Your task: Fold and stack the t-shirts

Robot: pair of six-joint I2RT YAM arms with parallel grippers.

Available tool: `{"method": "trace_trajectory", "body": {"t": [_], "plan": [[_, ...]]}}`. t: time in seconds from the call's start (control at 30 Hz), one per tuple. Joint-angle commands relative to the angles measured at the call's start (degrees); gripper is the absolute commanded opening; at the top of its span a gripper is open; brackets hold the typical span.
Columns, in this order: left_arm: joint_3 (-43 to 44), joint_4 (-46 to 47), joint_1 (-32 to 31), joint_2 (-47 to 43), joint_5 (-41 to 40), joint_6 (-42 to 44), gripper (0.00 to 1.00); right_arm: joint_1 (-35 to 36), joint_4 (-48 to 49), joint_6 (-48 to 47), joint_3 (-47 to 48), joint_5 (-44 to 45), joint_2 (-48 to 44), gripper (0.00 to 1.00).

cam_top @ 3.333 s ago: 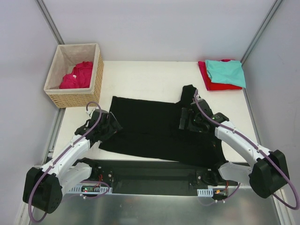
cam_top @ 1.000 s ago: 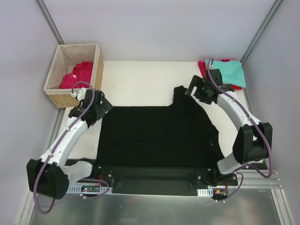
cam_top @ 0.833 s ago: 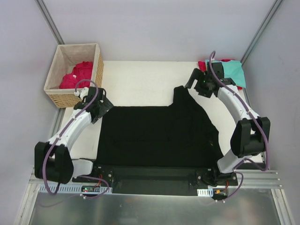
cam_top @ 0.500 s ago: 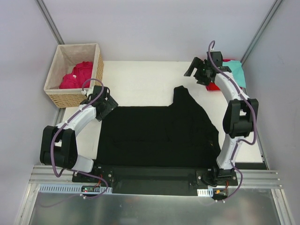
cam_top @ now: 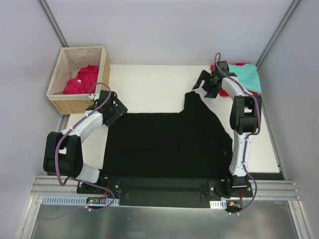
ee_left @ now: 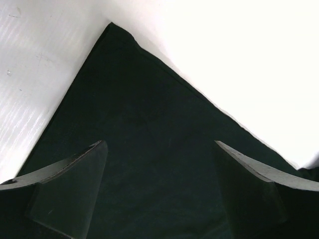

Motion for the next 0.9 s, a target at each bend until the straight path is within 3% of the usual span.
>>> {"method": "trace_trajectory", "body": {"t": [0.0,0.37,0.7,0.87], "plan": [[-0.7,1.3,0.4,0.5,0.5,-0.3,0.86,0.4,0.5,0.9,3.0,-1.9,1.2,0.92],[-0.5,1.4,0.4,0.6,0.0,-0.1,0.85,0.6,2.0,3.4,3.2,-3.6,5.5,0.6],[-0.9,1.4,0.4,0.7,-0.1,-0.2,0.85,0.5,1.2,4.3,2.9,-2.6,5.6,0.03],[-1.2,1.4,0.4,0.4,-0.5,-0.2,0.85,0.6,0.8,4.2,2.7,-1.8,5.1,0.01]]}}
